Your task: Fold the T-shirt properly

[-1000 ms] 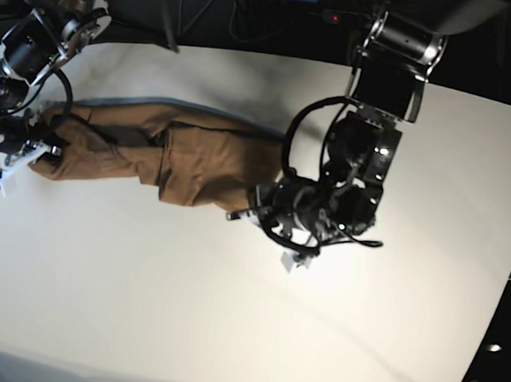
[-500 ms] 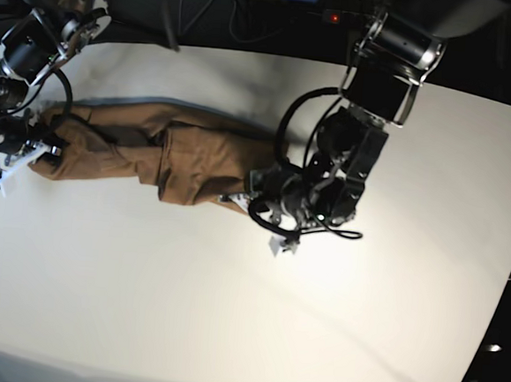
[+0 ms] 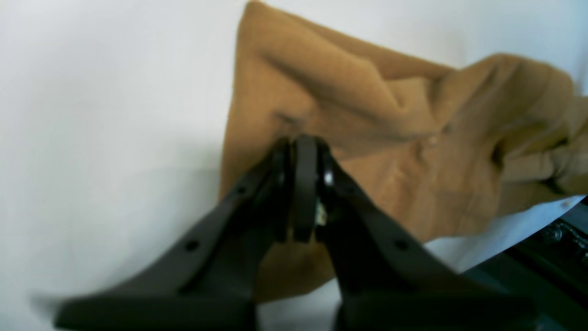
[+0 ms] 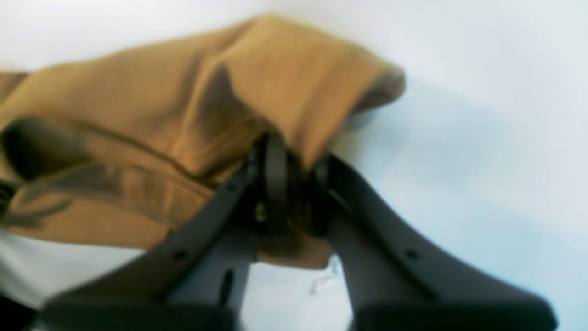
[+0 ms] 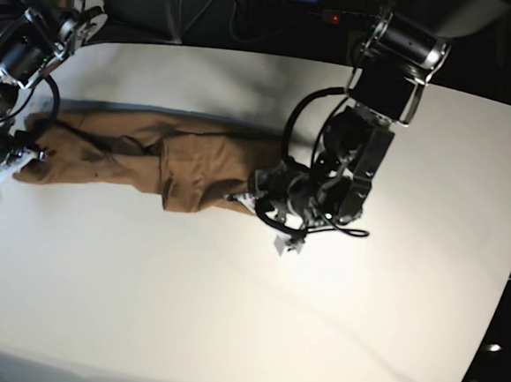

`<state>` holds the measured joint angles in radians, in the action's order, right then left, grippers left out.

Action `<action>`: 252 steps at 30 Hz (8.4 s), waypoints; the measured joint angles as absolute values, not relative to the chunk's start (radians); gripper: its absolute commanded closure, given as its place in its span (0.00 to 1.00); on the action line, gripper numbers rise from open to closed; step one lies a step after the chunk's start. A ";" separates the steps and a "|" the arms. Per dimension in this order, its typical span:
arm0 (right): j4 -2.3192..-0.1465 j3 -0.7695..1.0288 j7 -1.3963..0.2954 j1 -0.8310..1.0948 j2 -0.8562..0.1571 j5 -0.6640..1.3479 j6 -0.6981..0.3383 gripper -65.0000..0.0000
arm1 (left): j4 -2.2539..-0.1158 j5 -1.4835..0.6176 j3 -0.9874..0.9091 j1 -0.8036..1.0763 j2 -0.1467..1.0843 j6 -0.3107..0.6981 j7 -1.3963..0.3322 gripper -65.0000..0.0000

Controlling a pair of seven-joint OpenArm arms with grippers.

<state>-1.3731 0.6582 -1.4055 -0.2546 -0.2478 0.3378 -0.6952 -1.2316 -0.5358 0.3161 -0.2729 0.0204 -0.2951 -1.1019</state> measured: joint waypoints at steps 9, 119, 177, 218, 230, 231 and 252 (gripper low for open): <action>-1.535 0.633 -1.404 -0.243 -0.176 0.344 -0.696 0.91 | -1.246 -0.545 0.310 -0.246 0.030 -0.288 -1.080 0.97; -1.063 0.765 -1.376 -0.329 -0.303 0.359 -0.696 0.28 | -1.304 -0.540 0.304 -0.183 0.035 -0.286 -1.065 0.97; -0.995 0.690 -1.405 -0.396 -0.363 0.337 -0.695 0.44 | -1.305 -0.554 0.305 -0.183 0.047 -0.285 -1.077 0.97; -0.971 0.624 -1.342 -0.315 -0.335 0.505 -0.696 0.89 | -1.311 -0.555 0.304 -0.166 0.047 -0.284 -1.057 0.97; -0.977 0.523 -1.309 -0.315 -0.332 0.508 -0.696 0.92 | -1.311 -0.555 0.304 -0.166 0.047 -0.284 -1.058 0.97; -0.978 0.518 -1.281 -0.305 -0.332 0.509 -0.697 0.92 | -1.311 -0.555 0.304 -0.166 0.047 -0.284 -1.057 0.97; -0.991 0.162 -0.890 -0.196 -0.410 0.561 -0.706 0.96 | -1.311 -0.555 0.304 -0.166 0.047 -0.283 -1.057 0.97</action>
